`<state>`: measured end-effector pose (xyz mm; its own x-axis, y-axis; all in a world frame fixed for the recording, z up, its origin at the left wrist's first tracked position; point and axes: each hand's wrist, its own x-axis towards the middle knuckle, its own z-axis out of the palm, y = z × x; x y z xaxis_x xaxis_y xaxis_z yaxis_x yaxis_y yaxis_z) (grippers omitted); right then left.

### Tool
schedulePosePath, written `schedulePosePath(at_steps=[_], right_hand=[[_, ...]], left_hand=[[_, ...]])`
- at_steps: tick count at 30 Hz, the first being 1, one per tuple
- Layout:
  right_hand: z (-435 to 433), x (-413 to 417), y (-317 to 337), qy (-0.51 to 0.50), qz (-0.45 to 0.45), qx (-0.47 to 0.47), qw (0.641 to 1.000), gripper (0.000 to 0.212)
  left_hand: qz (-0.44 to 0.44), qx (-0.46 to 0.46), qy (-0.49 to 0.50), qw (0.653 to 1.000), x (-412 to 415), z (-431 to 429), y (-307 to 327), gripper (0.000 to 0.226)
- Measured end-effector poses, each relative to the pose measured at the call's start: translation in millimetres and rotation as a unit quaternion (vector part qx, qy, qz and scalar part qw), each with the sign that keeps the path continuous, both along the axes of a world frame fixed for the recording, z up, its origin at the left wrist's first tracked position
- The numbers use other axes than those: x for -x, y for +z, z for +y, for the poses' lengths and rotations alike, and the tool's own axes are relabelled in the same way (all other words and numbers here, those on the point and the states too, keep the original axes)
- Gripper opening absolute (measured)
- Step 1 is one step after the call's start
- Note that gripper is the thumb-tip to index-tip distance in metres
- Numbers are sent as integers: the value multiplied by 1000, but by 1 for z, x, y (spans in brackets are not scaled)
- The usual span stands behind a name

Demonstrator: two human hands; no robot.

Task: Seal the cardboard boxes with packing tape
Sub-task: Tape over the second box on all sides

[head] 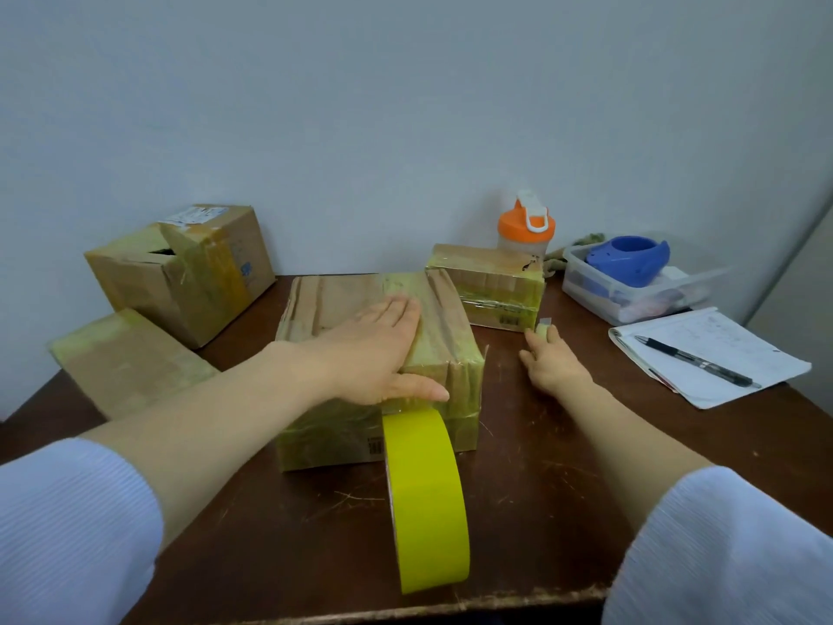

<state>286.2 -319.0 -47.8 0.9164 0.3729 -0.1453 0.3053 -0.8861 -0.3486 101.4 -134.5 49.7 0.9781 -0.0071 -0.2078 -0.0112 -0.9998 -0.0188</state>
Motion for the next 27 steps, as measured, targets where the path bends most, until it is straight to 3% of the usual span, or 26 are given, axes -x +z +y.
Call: schedulePosePath(at_steps=[4, 7, 11, 15, 17, 18, 21, 23, 26, 27], right_hand=[[-2, 5, -2, -34, -111, 88, 989, 29], [-6, 10, 4, -59, -133, 120, 982, 33], [-25, 17, 19, -162, 3, -81, 983, 20], [-35, 45, 44, -229, 136, -366, 892, 29], [-32, 65, 61, -187, 137, -445, 865, 40], [-29, 76, 70, -146, 122, -458, 868, 42], [-9, 111, 96, 6, 42, -405, 913, 25], [8, 128, 112, 93, 10, -372, 923, 12], [27, 137, 125, 166, 6, -265, 950, 31], [32, 137, 126, 175, 1, -221, 959, 39]], left_hand=[[-2, 4, 0, 1000, 0, 0, -1, 125], [-8, 1, -8, 1000, -1, 2, -1, 124], [-14, 2, -19, 1000, -2, 3, 4, 121], [-50, -18, -11, 999, 6, -1, 9, 116], [-108, -13, 9, 994, 15, -6, 9, 109], [-151, 2, 33, 988, 21, -9, 9, 103], [-316, 87, 130, 936, 43, -15, 5, 64], [-357, 177, 187, 898, 63, -19, 2, 31], [-218, 316, 278, 880, 82, -23, -9, 28], [-153, 387, 320, 851, 85, -25, -12, 34]])
